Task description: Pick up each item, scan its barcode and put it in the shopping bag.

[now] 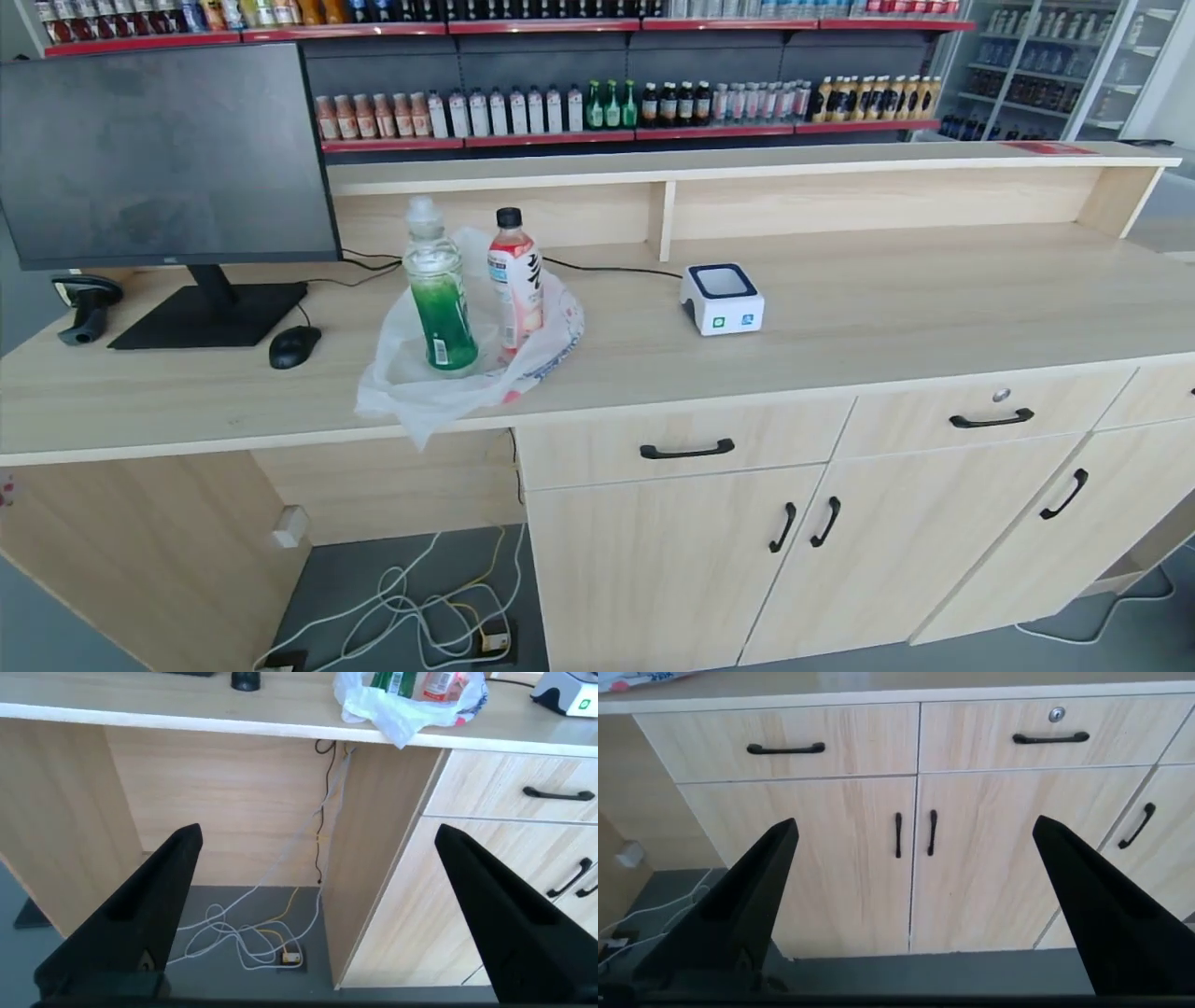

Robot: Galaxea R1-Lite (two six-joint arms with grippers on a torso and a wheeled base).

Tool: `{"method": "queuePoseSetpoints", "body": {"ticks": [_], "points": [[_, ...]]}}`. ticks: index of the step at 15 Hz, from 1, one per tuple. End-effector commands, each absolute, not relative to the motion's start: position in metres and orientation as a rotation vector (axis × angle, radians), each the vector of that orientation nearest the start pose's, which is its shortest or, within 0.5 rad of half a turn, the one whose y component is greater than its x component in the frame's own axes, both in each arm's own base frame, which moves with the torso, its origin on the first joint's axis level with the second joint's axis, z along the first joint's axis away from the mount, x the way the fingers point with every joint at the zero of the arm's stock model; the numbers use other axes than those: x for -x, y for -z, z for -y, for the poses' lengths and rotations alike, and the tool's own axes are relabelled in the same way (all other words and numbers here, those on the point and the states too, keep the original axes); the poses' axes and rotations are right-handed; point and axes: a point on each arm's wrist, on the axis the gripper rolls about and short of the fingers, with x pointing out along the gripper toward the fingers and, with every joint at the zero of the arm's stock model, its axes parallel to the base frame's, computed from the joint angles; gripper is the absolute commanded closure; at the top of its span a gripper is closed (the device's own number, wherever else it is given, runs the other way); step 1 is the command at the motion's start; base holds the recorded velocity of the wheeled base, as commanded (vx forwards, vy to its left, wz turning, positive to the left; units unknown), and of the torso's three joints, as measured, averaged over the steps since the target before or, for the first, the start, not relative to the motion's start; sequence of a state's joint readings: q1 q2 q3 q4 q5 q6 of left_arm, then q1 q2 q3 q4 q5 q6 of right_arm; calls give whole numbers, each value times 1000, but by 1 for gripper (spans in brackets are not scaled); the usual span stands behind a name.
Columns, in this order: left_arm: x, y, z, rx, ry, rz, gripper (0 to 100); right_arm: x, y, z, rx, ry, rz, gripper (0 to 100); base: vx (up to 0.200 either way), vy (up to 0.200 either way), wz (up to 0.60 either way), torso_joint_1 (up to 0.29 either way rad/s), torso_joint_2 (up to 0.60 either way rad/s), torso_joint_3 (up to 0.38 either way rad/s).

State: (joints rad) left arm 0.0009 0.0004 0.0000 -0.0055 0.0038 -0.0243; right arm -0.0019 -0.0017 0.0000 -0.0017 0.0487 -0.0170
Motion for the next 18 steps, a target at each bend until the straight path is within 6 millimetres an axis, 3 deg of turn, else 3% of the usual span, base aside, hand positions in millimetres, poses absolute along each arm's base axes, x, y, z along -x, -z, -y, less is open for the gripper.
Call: {"method": "queuePoseSetpoints", "body": {"ticks": [1,15,18], "points": [[23,-76,0,25,-6,5,0,23,-76,-1,18,-48,2,0,0,-200,0,2,-7,-2],[23,-76,0,25,-6,5,0,23,-76,-1,20,-48,2,0,0,-200,0,2,2,1],[23,-76,0,26,-6,5,0,23,-76,-1,20,-48,2,0,0,0,0,0,0,0]]}}
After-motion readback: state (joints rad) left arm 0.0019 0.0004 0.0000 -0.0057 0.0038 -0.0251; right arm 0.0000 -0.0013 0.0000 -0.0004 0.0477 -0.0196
